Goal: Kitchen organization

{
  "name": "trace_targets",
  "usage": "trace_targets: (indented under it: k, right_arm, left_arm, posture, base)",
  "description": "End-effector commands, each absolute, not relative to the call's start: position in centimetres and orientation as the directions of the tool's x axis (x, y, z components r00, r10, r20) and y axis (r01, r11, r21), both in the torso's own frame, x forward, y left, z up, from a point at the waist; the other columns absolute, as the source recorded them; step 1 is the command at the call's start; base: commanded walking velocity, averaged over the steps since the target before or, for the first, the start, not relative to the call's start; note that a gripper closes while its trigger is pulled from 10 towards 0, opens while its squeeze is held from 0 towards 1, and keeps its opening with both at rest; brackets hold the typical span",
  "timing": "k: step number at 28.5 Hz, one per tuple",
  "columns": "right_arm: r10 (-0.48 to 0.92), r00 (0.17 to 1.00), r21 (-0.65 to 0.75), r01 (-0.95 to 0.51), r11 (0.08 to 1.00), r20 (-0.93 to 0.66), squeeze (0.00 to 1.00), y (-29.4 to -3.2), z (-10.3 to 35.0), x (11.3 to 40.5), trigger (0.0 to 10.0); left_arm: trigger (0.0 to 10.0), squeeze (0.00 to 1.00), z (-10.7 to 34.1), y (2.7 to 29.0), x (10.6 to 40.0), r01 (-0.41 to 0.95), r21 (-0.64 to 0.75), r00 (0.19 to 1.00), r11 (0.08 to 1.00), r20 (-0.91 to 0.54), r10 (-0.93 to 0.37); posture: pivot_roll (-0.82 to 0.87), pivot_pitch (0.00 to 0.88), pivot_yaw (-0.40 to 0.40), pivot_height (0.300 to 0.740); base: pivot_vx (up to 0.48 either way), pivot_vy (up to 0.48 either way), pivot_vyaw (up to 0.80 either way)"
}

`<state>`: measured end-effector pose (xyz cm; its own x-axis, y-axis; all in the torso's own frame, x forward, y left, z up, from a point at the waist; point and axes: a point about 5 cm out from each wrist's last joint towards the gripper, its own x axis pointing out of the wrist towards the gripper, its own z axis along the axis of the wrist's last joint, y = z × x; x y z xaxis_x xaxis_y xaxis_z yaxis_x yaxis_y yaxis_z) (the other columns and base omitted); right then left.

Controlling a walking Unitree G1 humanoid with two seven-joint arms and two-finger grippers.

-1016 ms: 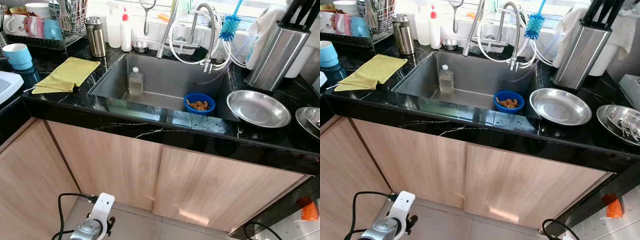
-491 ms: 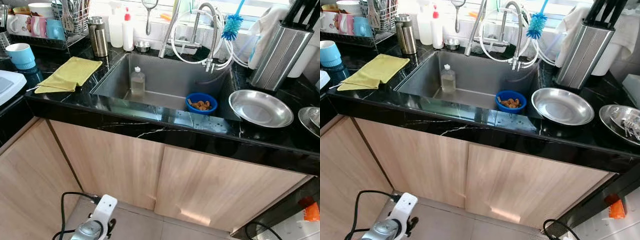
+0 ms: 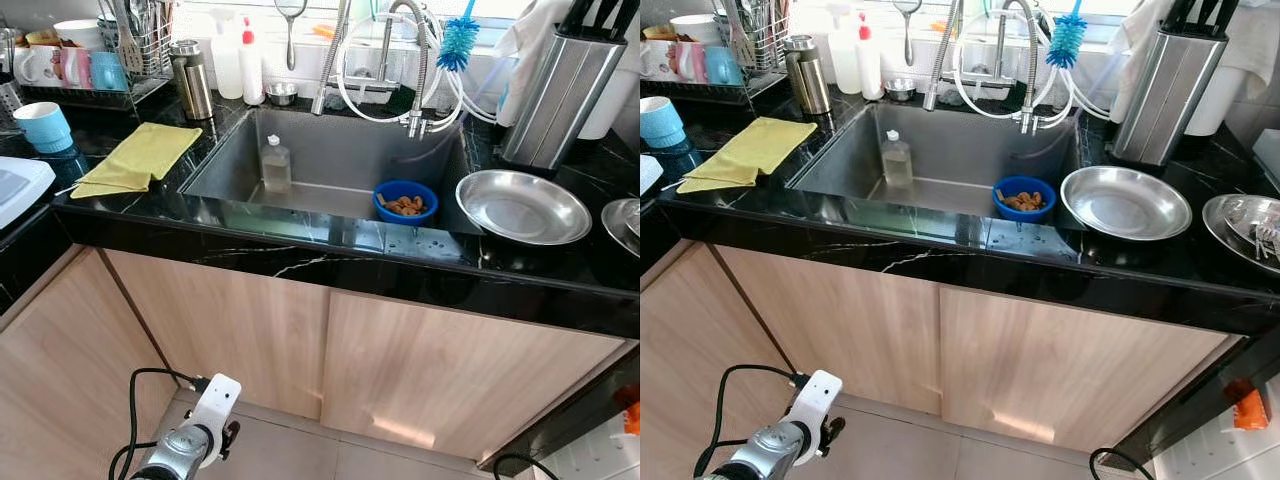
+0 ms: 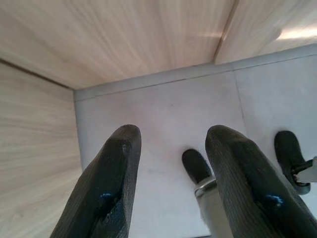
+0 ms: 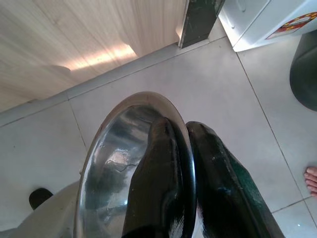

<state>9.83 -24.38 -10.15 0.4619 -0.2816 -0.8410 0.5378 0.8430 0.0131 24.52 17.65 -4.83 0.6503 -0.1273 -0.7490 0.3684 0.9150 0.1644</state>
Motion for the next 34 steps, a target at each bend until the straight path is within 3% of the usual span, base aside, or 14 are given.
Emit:
trace_targets:
  k: [1, 20, 34]
  right_arm:
    - [-0.293, 0.471, 0.016, 0.549, 0.836, -0.832, 0.0, -24.5, -10.0, 10.1, 10.0]
    - [-0.33, 0.475, -0.002, 0.568, 0.823, -0.816, 0.0, -25.8, -9.7, 9.6, 10.0]
    - [-0.312, 0.472, -0.005, 0.546, 0.838, -0.825, 0.0, -25.4, -9.9, 9.4, 10.0]
  left_arm:
    - [10.0, 0.0, -4.7, 17.4, 24.8, 0.397, 0.173, 0.643, 0.902, -0.754, -0.138]
    - [10.0, 0.0, -4.6, 14.9, 25.2, 0.423, 0.145, 0.639, 0.894, -0.747, -0.182]
    - [10.0, 0.0, -4.8, 15.2, 25.0, 0.408, 0.144, 0.638, 0.902, -0.752, -0.169]
  posture:
    - [0.02, 0.0, -0.004, 0.74]
    - [-0.01, 0.0, -0.025, 0.74]
    - [0.01, 0.0, -0.049, 0.74]
  base:
    - [0.0, 0.0, 0.0]
    - [0.0, 0.0, 0.0]
    - [0.0, 0.0, 0.0]
